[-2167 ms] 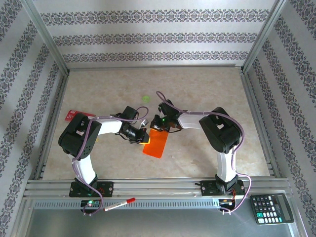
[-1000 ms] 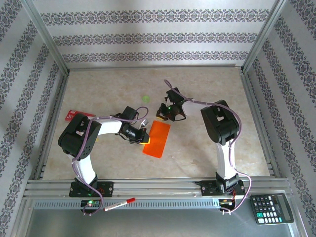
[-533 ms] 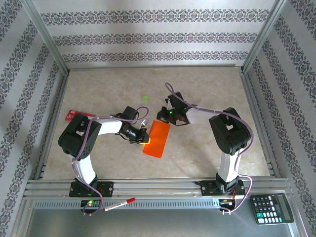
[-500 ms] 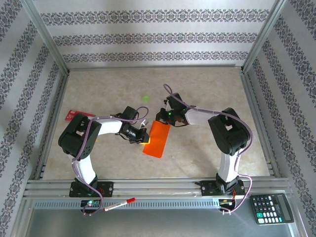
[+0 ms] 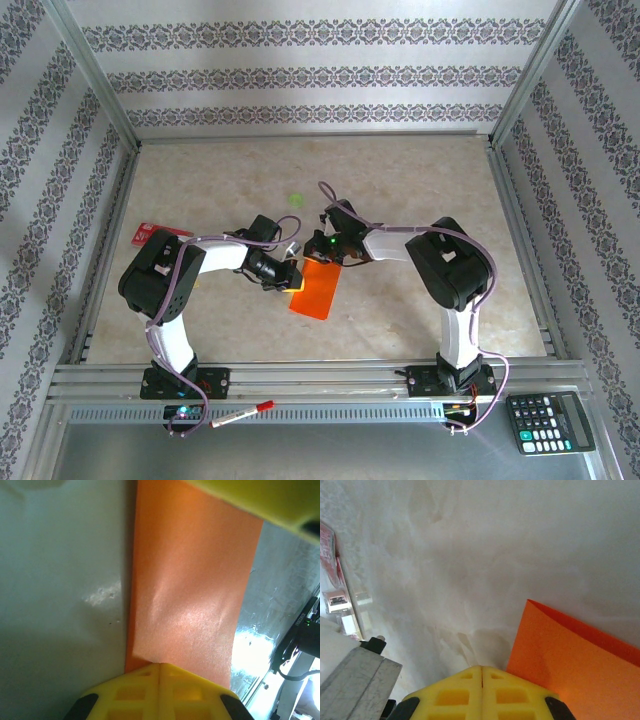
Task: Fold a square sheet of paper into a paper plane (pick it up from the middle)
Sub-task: First fold in half a square sheet of paper at the center of the table.
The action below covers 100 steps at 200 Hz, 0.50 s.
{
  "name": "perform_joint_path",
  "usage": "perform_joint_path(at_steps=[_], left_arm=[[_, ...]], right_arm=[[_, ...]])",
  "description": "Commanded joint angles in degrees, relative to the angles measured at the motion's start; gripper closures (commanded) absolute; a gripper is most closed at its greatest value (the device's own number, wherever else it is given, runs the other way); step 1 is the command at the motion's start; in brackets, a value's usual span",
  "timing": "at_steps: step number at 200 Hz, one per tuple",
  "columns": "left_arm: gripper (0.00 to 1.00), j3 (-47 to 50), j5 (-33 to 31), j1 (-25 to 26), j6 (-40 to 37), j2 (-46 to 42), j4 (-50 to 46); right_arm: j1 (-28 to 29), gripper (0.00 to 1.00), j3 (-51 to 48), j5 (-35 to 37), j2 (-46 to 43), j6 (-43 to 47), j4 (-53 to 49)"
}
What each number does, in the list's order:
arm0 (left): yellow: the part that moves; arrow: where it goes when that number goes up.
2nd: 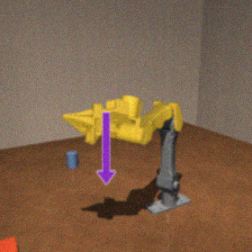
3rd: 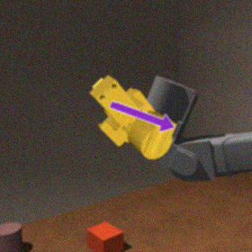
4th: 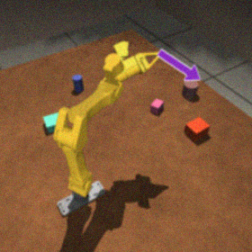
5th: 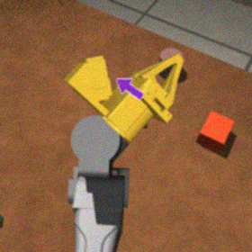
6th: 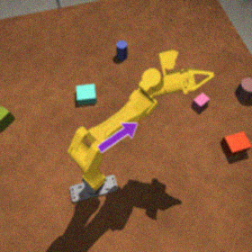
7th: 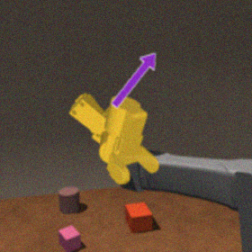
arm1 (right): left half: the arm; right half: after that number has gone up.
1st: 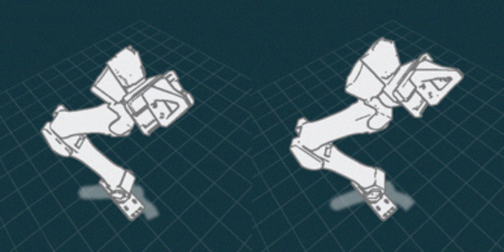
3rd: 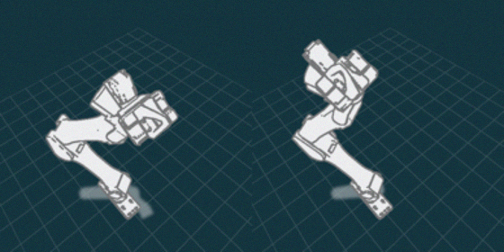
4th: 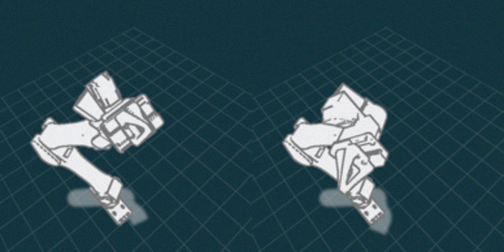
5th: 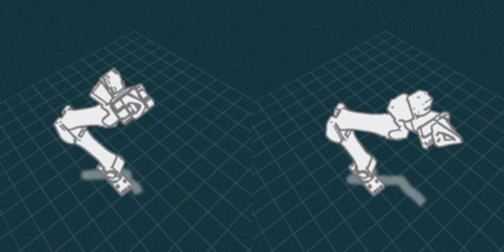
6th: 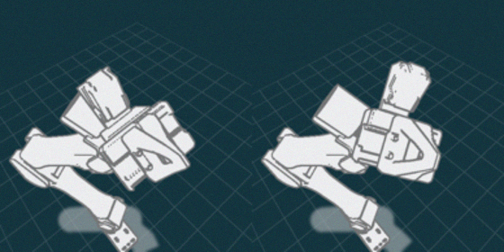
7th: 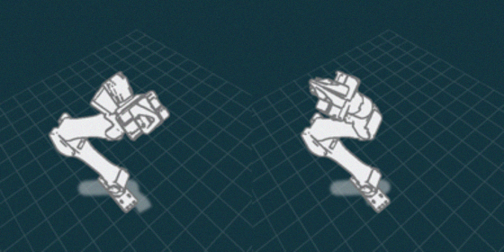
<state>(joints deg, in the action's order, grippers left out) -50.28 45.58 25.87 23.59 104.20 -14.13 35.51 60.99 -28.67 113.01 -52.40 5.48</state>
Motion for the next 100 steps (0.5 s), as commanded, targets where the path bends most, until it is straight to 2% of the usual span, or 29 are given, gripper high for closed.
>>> perform_joint_path(at_steps=[1, 100], left_arm=[[1.00, 3.41, -9.59, 1.86, 0.23, 4.51, -8.89], [1.00, 4.57, -9.91, 1.83, -0.04, 4.97, -8.59]], right_arm=[[0.40, 0.98, 1.52, -0.24, 2.28, -0.11, -0.69], [-5.77, 0.99, 7.76, 6.94, 6.49, 4.24, -11.75]])
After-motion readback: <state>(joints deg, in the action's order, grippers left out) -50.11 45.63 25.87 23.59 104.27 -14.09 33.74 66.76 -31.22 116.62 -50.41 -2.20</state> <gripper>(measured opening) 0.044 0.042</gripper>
